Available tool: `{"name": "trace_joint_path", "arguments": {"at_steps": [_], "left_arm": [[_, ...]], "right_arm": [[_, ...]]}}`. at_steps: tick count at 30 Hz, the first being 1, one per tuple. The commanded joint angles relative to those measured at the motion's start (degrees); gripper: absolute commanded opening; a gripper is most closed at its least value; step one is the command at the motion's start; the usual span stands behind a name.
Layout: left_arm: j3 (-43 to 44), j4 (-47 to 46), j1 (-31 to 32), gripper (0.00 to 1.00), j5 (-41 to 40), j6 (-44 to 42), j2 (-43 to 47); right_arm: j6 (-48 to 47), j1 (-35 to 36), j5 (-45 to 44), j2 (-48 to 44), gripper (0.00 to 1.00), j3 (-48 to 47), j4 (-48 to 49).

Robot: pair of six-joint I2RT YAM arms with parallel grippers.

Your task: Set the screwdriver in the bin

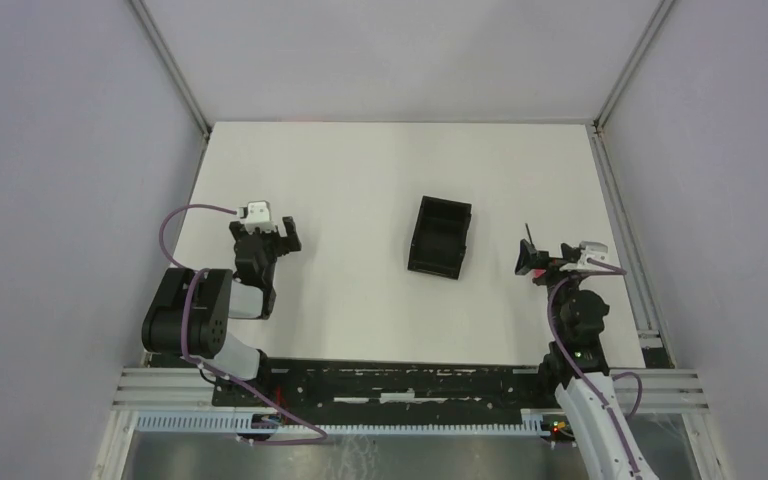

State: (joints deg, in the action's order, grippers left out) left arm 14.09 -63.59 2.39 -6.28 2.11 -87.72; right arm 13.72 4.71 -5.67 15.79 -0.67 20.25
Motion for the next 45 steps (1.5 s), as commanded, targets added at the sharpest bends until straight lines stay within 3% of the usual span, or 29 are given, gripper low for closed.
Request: {"name": "trace_joint_path", "arguments": {"at_steps": [1,8,15,17,21,29,32,34,35,38,39,45], "left_arm": [[0.3,-2.9,0.1,1.00,-0.1,-1.0,-0.2],[0.2,-3.0,0.2,1.00,-0.2,-1.0,-0.3],[0.2,-3.0,0.2,1.00,-0.1,-0.9,-0.2],[0.2,-3.0,0.2,1.00,-0.1,-1.0,-0.2],[0.2,-2.9,0.2,1.00,-0.1,-1.0,-0.3],[0.2,-3.0,0.2,1.00,-0.1,-0.9,-0.3],[0.2,-3.0,0.2,1.00,-0.2,-0.9,-0.3],[0.2,-3.0,0.2,1.00,-0.2,-0.9,-0.3],[0.2,-3.0,0.2,1.00,-0.2,-1.0,-0.3],[0.2,-2.9,0.2,1.00,-0.2,-0.9,-0.3],[0.2,-3.0,0.2,1.00,-0.2,-0.9,-0.2],[0.2,-3.0,0.2,1.00,-0.1,-0.9,-0.2]], "right_arm": [[-1.1,-0.2,-0.9,4.0,0.98,1.5,0.9],[-10.2,-0.2,-1.0,19.6,0.98,-21.8,-14.3],[-16.2,-0.2,-6.5,53.5,0.98,-60.3,-51.0],[-17.9,-0.3,-5.6,61.6,0.98,-65.5,-56.2],[-18.2,-0.9,-3.4,71.9,0.98,-66.9,-57.8],[-17.5,-3.8,-3.1,79.4,0.90,-56.7,-51.2],[-17.3,-4.3,-3.6,80.8,0.82,-53.3,-49.4],[-17.4,-5.6,-2.9,81.5,0.66,-52.2,-48.6],[-17.7,-6.3,-2.5,82.0,0.56,-52.1,-48.6],[-19.0,-6.6,-2.5,83.0,0.11,-54.4,-50.5],[-19.4,-6.6,-2.7,83.1,0.01,-56.3,-52.1],[-19.1,-6.6,-2.1,81.8,0.00,-74.0,-69.1]]}}
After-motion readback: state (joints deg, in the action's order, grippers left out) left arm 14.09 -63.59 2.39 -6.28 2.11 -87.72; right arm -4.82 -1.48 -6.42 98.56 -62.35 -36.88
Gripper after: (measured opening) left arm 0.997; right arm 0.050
